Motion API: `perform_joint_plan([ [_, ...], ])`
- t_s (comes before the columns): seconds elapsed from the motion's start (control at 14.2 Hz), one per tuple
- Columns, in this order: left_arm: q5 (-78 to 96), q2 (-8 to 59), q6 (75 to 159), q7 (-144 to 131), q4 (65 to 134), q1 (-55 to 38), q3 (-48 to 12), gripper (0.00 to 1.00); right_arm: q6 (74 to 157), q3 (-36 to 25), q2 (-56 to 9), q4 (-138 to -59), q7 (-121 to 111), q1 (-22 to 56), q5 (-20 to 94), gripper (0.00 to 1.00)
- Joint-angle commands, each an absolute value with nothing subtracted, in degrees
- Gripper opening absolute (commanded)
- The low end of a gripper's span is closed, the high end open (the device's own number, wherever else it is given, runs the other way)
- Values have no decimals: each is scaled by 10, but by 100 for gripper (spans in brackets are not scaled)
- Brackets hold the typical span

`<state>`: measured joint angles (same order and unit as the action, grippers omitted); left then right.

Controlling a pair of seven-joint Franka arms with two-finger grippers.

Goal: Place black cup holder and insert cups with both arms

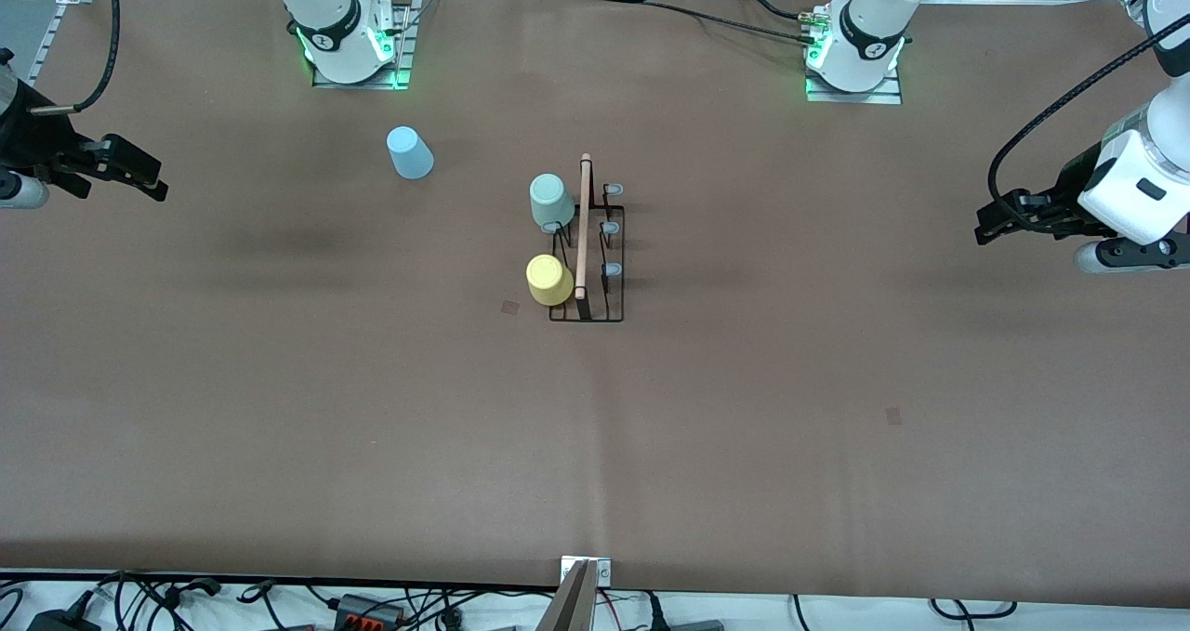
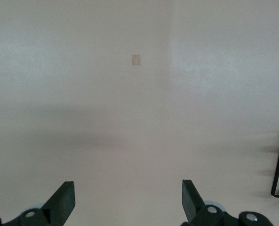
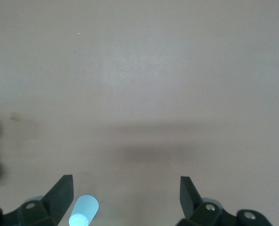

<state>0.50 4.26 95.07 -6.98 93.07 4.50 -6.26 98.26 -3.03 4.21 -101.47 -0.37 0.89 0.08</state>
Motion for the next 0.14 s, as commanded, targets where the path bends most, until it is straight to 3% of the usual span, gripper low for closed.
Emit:
perform_joint_plan([
  [0.0,20,33,945,-55,935,52,-65,100,980,-25,54,-1024,-7,5,-4,100],
  [0.07,20,33,945,-55,935,52,-65,100,980,-25,54,-1024,-7,5,-4,100],
])
